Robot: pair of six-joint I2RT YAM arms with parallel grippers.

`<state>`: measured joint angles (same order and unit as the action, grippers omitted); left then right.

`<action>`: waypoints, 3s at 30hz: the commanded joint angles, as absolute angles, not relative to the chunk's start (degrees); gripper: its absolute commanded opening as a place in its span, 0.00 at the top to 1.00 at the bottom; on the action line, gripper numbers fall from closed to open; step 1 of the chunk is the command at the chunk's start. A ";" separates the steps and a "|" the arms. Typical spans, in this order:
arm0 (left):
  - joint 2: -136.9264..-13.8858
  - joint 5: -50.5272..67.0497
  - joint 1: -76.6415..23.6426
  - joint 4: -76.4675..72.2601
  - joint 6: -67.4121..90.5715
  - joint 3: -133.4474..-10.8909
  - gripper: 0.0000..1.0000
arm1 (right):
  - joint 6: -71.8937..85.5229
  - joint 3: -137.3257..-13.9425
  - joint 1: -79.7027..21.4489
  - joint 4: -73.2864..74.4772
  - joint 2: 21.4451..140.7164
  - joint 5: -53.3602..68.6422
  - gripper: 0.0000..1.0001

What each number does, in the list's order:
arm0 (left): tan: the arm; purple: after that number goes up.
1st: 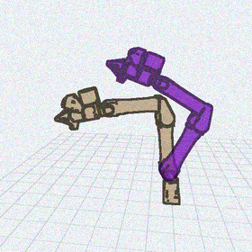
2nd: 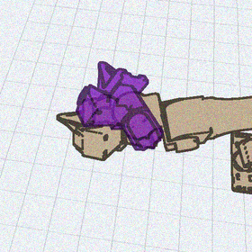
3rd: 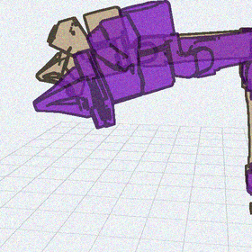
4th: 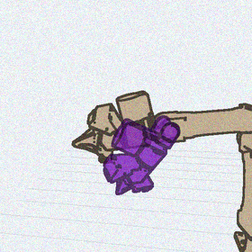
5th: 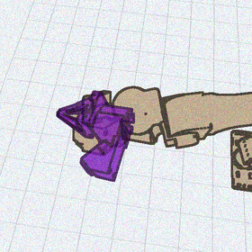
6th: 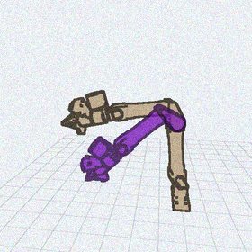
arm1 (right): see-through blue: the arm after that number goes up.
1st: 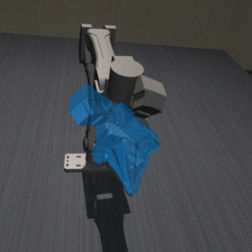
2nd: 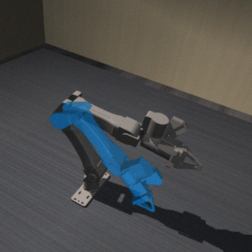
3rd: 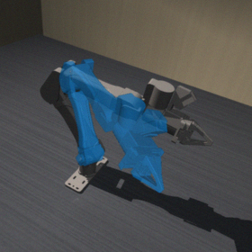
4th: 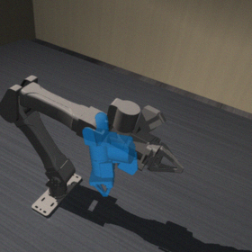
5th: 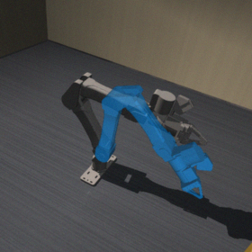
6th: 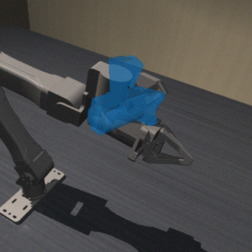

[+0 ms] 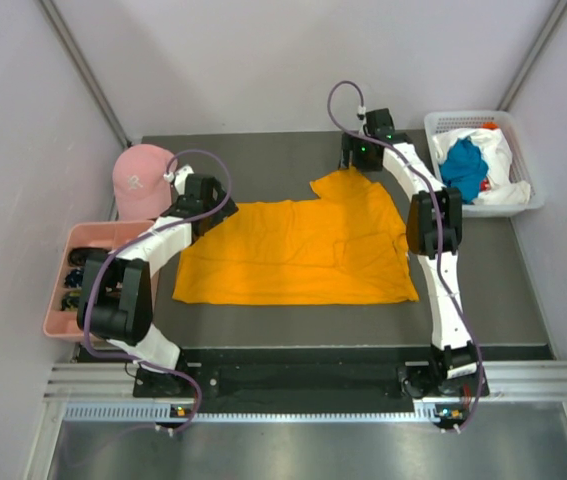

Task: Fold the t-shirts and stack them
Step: Grap the side of the flattened tshirt furthest away from the robot with both arms

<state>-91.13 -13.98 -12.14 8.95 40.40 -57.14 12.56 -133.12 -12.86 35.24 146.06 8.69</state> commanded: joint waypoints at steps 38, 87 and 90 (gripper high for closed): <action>-90.70 -12.22 -11.95 6.15 41.84 -55.63 0.01 | 13.54 -138.08 -9.14 36.21 150.56 19.77 0.61; -115.57 -15.73 -0.44 7.03 27.25 -79.18 0.17 | 13.10 -132.01 -9.14 32.52 147.39 20.65 1.00; -116.63 -16.70 -0.44 7.29 27.33 -80.51 0.23 | 13.01 -131.84 -9.05 32.43 147.30 20.74 1.00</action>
<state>-115.22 -15.70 -0.54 8.14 27.57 -77.73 13.98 -133.12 -9.19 32.56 149.29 20.99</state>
